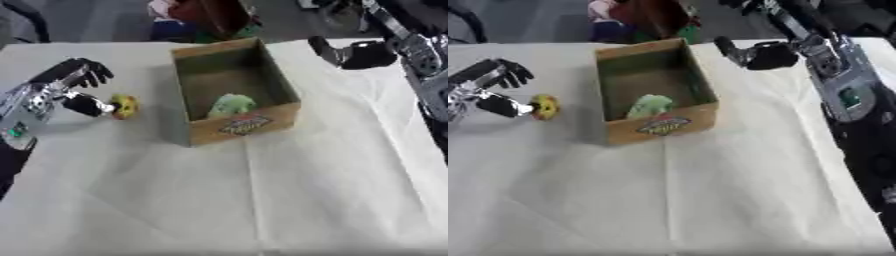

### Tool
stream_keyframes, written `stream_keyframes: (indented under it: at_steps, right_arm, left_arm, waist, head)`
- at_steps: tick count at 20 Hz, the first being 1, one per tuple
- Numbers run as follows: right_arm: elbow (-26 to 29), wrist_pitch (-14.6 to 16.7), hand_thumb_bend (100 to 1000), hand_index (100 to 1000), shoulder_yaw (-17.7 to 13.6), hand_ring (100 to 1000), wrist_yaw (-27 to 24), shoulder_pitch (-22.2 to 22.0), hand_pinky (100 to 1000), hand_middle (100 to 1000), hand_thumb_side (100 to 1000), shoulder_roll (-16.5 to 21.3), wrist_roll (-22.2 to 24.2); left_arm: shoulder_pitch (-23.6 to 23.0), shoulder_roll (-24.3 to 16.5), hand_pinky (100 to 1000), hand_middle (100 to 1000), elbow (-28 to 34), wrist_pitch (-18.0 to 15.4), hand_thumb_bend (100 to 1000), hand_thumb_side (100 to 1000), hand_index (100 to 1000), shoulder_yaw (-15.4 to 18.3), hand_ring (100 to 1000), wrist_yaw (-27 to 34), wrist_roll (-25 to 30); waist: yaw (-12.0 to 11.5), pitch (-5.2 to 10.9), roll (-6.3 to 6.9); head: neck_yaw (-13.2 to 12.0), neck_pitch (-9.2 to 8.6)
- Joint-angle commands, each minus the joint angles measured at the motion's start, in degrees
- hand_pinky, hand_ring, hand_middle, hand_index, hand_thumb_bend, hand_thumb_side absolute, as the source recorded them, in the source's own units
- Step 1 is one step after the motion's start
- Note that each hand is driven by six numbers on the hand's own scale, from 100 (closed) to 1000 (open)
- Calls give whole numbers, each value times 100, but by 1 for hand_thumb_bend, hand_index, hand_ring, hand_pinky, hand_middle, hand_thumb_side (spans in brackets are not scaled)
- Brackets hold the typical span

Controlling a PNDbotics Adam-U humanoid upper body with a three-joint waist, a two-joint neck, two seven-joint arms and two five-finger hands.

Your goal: Pick up objects on the table and place them in the box.

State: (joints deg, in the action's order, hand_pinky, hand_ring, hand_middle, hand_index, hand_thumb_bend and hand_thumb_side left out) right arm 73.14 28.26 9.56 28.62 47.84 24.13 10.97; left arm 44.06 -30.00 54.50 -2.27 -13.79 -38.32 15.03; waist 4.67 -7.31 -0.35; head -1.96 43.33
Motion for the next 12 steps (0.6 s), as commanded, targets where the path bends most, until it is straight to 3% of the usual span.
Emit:
stream_keyframes:
  at_steps: [1,4,5,7,11,12]
  right_arm:
    - [119,16,268,810,-29,760,-56,77,665,748,452,105,32]
    - [113,21,264,810,-29,760,-51,63,664,747,452,91,43]
    - [110,22,262,809,-29,760,-49,59,664,747,453,87,46]
    - [102,25,258,809,-27,759,-43,52,664,747,452,78,55]
    - [96,22,252,809,-32,759,-43,38,663,746,450,69,68]
    - [93,21,251,808,-32,759,-42,33,663,746,449,69,72]
  left_arm:
    - [185,47,694,633,-153,-124,542,238,784,74,666,-169,-96]
    - [218,162,682,605,-304,-168,505,231,768,96,639,-304,-283]
    - [224,190,669,572,-346,-174,447,219,752,101,616,-363,-363]
    - [231,234,644,509,-395,-169,100,201,688,116,562,-500,-607]
    - [228,278,553,289,-377,-71,100,247,502,209,400,-508,-1407]
    - [240,279,548,272,-340,-1,100,248,488,258,389,-406,-1700]
  waist:
    - [12,103,-7]
    - [22,99,-13]
    - [25,99,-14]
    - [31,98,-12]
    - [43,99,-1]
    - [45,100,1]
  head:
    - [-25,37]
    - [-29,38]
    - [-31,39]
    - [-35,39]
    - [-33,37]
    - [-29,40]
